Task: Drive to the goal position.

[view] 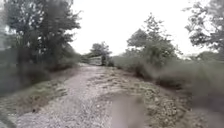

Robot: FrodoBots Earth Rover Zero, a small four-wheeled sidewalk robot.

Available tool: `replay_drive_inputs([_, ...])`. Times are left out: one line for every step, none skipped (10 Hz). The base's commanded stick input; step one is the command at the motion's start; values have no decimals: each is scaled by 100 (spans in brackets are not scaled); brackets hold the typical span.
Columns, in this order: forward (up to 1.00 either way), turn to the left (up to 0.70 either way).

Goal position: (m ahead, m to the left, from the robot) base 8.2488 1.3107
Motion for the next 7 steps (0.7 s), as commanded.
replay_drive_inputs([70,35])
replay_drive_inputs([70,11])
replay_drive_inputs([70,0])
replay_drive_inputs([70,0])
replay_drive_inputs([70,0])
replay_drive_inputs([70,0])
replay_drive_inputs([70,0])
